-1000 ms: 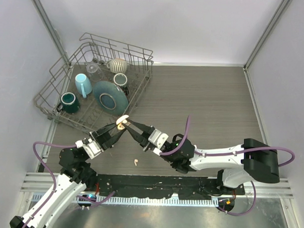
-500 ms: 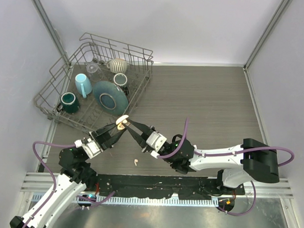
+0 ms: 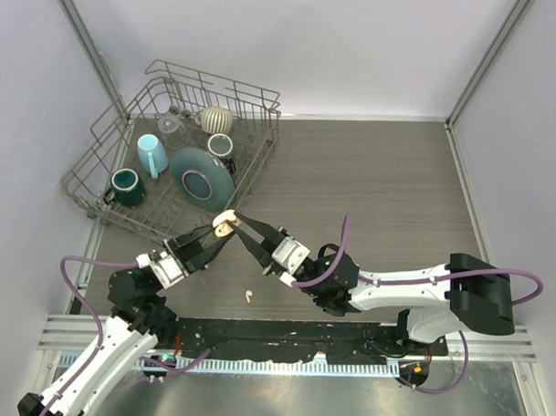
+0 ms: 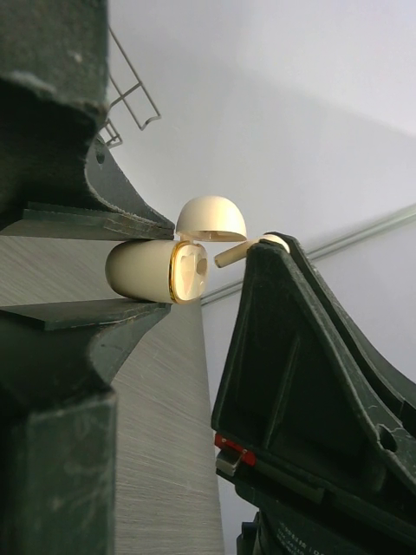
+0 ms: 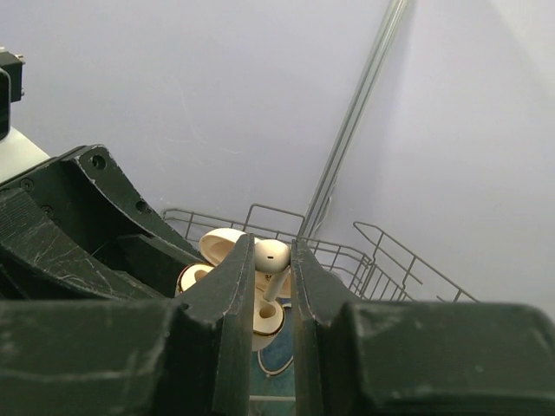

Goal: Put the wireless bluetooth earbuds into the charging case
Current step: Place the earbud in the charging case.

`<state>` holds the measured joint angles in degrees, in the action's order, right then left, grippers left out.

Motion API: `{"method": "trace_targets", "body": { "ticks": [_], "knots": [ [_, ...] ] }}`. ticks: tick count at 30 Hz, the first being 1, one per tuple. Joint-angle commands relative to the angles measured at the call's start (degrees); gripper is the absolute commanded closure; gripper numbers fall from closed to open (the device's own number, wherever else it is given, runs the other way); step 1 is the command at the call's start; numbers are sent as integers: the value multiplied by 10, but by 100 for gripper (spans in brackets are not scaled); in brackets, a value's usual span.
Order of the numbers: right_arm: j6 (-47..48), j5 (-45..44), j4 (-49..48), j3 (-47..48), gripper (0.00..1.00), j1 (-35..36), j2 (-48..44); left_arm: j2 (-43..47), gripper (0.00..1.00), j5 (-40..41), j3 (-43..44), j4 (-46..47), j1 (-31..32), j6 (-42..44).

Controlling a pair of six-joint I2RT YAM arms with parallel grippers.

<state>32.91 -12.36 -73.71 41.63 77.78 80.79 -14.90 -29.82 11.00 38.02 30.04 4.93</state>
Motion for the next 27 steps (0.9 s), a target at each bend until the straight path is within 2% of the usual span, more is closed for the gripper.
{"method": "trace_targets", "body": {
  "ticks": [1,27],
  "knots": [
    [6,-7,-126,18,99,0,-31,-3,100,-1,15,37,2,-4],
    [-16,-13,-113,17,99,-16,-13,-13,100,-4,22,83,2,-40]
  ]
}}
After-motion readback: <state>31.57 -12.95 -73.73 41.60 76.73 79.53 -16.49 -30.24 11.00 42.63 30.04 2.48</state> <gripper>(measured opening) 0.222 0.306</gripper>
